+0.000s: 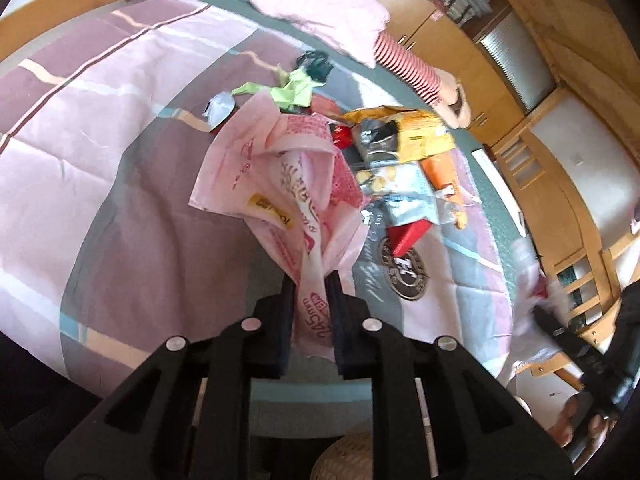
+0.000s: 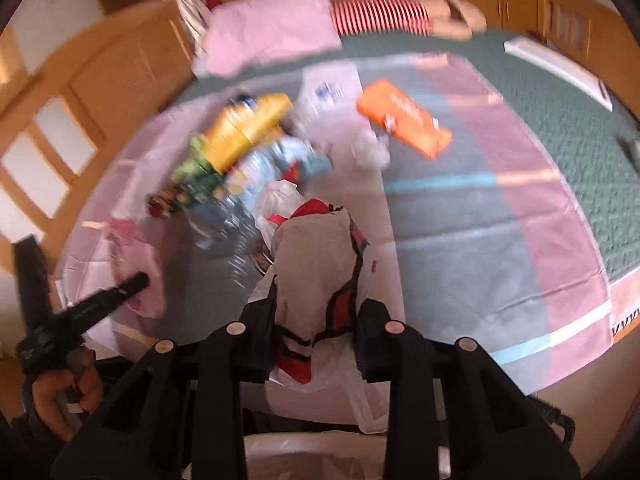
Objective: Collect trash
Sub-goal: 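Drop the pink bag and white-red bag into the wastebasket with both tools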
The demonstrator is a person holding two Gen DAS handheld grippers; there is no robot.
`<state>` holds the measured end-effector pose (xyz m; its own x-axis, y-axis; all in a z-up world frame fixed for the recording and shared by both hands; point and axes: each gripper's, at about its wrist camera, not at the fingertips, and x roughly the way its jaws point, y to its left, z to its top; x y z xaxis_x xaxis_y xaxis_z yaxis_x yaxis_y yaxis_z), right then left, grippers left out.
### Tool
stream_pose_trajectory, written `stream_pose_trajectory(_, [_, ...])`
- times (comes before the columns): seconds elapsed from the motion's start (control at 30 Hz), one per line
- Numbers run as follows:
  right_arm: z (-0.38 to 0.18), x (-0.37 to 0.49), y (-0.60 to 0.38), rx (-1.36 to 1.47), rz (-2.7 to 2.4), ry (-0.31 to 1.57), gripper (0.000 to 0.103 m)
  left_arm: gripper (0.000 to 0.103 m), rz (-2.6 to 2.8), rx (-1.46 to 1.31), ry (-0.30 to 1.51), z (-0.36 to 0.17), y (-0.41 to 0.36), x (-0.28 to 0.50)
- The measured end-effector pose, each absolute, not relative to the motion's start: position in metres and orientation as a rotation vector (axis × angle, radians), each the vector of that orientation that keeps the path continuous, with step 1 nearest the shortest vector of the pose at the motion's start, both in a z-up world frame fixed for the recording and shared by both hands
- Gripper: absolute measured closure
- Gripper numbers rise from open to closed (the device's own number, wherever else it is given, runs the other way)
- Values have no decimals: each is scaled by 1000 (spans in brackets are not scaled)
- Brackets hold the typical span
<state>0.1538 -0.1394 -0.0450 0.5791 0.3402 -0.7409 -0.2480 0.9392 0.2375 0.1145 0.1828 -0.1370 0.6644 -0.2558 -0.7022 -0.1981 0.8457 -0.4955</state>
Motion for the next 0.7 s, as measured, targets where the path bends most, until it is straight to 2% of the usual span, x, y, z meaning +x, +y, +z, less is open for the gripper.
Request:
stream_pose_trajectory(0.1, [-7, 124, -158, 153, 400, 786, 72, 86, -63, -550, 817, -128, 177, 104])
stream_pose_trajectory(0.2, [14, 93, -174, 116, 415, 761, 72, 86, -107, -533, 785, -121, 169, 95])
stream_pose_trajectory(0.37, [2, 47, -193, 11, 403, 867, 70, 86, -209, -482, 732, -107, 149, 80])
stream_pose_trajectory(0.4, [-9, 43, -194, -8, 393, 922, 66, 86, -225, -473, 730, -106, 146, 78])
stream_pose_trajectory(0.5, [-49, 28, -192, -77, 378, 1105, 34, 86, -289, -428, 732, -105, 132, 68])
stream_pose_trajectory(0.6, [-57, 15, -194, -82, 364, 1109, 31, 86, -333, -380, 746, -107, 118, 64])
stream_pose_trajectory(0.7, [-36, 14, -207, 8, 372, 1030, 25, 86, -357, -345, 765, -109, 107, 61])
